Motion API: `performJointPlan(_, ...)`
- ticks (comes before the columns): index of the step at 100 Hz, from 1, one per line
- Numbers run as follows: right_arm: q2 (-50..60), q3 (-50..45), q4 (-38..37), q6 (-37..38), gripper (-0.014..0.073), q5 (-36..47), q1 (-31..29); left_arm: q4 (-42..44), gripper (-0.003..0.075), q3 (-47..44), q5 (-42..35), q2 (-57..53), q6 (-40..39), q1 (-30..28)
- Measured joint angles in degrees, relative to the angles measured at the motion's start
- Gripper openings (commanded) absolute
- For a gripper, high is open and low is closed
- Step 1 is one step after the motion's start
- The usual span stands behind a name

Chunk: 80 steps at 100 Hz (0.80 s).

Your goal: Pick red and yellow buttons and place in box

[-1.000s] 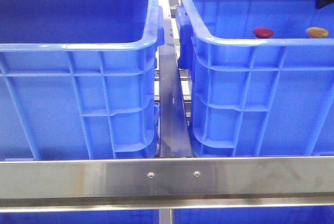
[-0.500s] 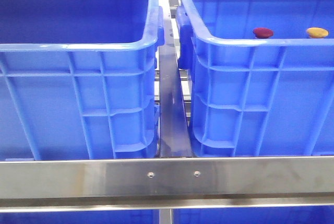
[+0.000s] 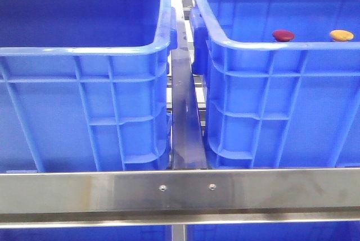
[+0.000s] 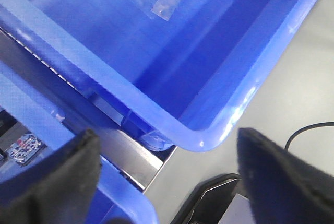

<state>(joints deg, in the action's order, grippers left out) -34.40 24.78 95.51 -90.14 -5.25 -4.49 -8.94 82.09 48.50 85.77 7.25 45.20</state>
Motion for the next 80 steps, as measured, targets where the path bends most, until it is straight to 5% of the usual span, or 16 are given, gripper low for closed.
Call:
performJointPlan(55,26.7,-11.2,0.0,0.0,-0.0069,-0.6,0.0,0.2,0.0041,0.0,0.0,-4.9,0.0,0.0)
performJointPlan(80,26.7,-11.2,0.0,0.0,-0.0069,-0.7,0.0,0.3,-0.002,-0.1,0.0,-10.0,0.0,0.0)
